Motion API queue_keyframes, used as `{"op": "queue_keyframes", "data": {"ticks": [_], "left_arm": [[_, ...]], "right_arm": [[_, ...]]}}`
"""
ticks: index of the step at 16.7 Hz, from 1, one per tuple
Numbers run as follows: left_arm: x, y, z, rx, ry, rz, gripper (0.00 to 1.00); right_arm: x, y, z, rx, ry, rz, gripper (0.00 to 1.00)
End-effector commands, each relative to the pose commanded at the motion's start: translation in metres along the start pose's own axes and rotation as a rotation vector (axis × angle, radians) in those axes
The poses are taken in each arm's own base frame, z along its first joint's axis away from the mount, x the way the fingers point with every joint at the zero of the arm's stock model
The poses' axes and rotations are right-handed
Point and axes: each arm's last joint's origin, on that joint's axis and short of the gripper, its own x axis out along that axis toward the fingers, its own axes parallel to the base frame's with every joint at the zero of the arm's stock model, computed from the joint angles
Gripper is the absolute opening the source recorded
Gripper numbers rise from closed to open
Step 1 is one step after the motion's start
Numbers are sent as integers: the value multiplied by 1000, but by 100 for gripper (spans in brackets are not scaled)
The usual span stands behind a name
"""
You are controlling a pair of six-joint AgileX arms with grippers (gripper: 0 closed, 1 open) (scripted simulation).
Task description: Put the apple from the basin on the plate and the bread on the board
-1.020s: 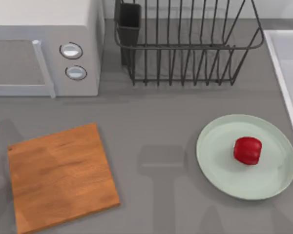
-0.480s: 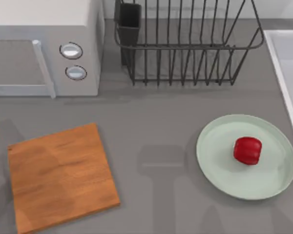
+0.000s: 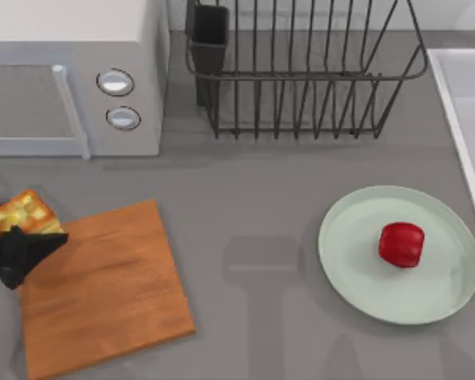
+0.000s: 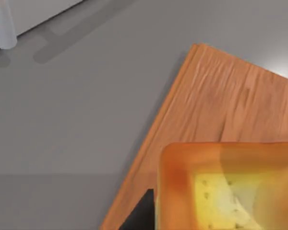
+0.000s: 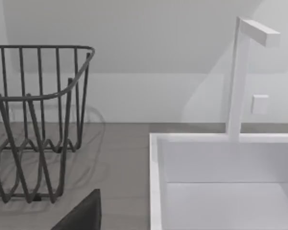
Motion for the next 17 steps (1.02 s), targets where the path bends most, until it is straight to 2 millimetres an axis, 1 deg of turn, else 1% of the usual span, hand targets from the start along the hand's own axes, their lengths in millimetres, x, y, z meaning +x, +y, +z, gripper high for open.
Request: {"op": "queue_keyframes", "data": {"ticks": [4,6,8,10,13,15,17], "left_arm": [[31,-35,13,-82,185,158,0],[42,-56,17,-125,234,277,0],[50,-79,18,-167,244,403,0],[55,-101,17,-208,215,521,0],[56,-132,12,-266,120,656,0],[54,-149,7,-303,44,713,0],[52,-161,3,-334,-22,746,0]], "right_arm": [[0,0,0,0,0,0,100],[0,0,0,0,0,0,100],[0,0,0,0,0,0,100],[0,0,0,0,0,0,100],[0,0,0,0,0,0,100],[0,0,0,0,0,0,100],[0,0,0,0,0,0,100]]}}
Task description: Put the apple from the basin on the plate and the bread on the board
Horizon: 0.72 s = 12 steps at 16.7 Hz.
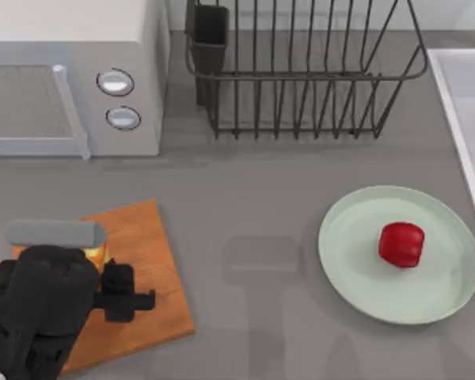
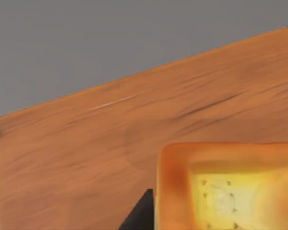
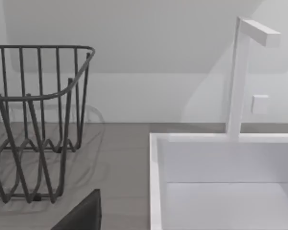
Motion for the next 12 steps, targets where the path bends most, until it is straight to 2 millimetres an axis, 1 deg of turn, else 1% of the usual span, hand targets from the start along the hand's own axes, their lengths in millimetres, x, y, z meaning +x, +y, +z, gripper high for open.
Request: {"op": "queue_keyframes", "data": {"ticks": [3,9,12], "left_arm": [[-7,-3,-6,-40,-40,10,0],[-6,-3,-5,-37,-37,13,0],[0,-4,-6,-36,-34,14,0]], "right_arm": [[0,0,0,0,0,0,100],[0,0,0,0,0,0,100],[0,0,0,0,0,0,100]]}}
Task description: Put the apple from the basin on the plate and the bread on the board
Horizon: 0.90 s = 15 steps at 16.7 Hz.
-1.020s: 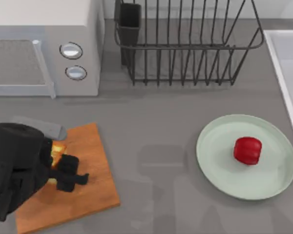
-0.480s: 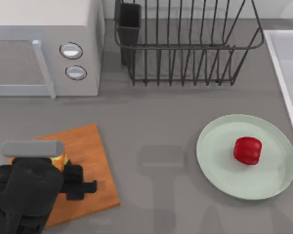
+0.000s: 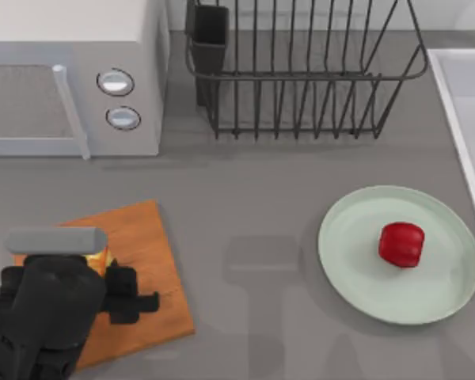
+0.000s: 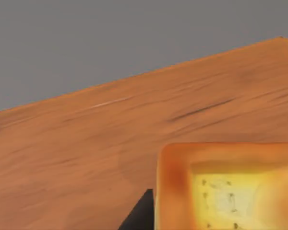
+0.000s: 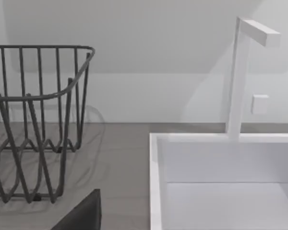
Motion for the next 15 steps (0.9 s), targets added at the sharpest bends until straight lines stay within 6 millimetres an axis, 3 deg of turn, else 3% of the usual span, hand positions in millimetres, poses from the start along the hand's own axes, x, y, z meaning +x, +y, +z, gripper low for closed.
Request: {"op": "queue_keyframes", "data": {"ticks": [15], "left_arm": [[31,0,-6,-1,-2,-3,0]], "right_arm": [[0,0,0,0,0,0,100]]}}
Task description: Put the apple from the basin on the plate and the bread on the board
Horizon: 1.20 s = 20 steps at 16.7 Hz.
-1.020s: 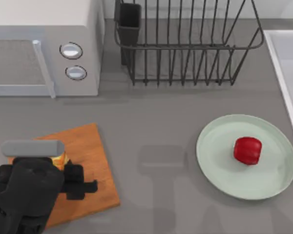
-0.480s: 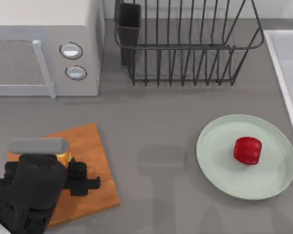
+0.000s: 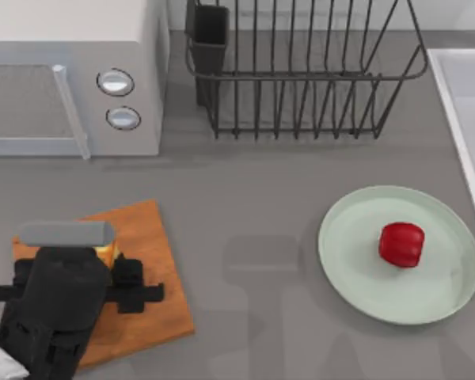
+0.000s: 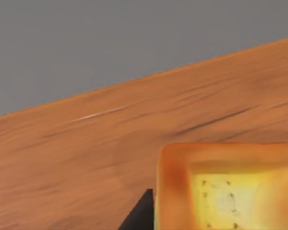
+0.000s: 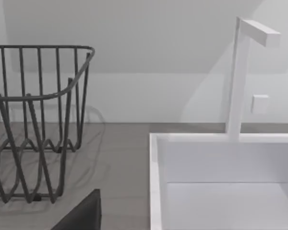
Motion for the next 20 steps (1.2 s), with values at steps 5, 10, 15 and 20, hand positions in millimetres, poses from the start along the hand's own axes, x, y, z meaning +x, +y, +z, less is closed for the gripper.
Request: {"op": "queue_keyframes", "data": {"ticks": [5,10,15,20], "left_arm": [[7,2,-1,-3,-4,-1,0],[7,2,-1,-3,-4,-1,15],[7,2,-1,-3,-4,-1,53],[7,2,-1,-3,-4,-1,90]], "right_arm": [[0,0,0,0,0,0,100],[0,0,0,0,0,0,100],[0,0,0,0,0,0,100],[0,0,0,0,0,0,100]]}}
